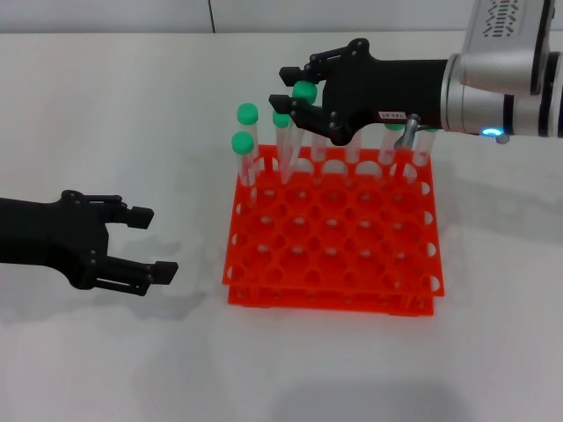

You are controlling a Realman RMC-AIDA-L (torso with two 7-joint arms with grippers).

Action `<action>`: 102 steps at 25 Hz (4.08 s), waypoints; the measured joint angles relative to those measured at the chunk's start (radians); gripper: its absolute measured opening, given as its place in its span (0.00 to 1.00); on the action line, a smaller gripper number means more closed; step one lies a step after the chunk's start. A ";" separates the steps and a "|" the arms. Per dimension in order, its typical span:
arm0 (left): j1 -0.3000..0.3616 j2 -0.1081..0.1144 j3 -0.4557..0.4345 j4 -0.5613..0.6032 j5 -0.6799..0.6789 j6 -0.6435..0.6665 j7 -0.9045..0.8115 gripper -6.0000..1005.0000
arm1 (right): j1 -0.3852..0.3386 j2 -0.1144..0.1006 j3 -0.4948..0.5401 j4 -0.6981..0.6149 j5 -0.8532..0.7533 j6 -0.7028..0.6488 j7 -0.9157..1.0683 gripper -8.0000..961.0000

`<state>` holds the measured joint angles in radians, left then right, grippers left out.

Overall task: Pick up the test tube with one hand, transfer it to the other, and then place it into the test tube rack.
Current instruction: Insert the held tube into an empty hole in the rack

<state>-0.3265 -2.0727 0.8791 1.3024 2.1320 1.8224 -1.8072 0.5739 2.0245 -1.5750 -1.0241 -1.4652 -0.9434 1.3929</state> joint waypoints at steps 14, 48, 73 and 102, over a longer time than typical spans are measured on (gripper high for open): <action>0.003 0.000 0.001 0.000 0.001 0.000 0.002 0.89 | 0.011 0.002 -0.053 0.001 0.005 0.078 0.000 0.30; -0.002 -0.001 0.005 -0.021 0.002 0.000 0.003 0.89 | 0.013 0.003 -0.075 0.048 0.005 0.081 -0.014 0.30; -0.002 -0.001 0.008 -0.026 0.000 0.000 0.009 0.89 | 0.041 0.003 -0.102 0.068 0.005 0.101 -0.009 0.30; -0.018 0.002 0.007 -0.061 0.001 -0.013 0.020 0.89 | 0.054 0.003 -0.105 0.107 0.005 0.105 -0.012 0.33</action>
<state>-0.3441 -2.0709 0.8857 1.2410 2.1335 1.8093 -1.7870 0.6277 2.0279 -1.6797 -0.9172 -1.4603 -0.8387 1.3805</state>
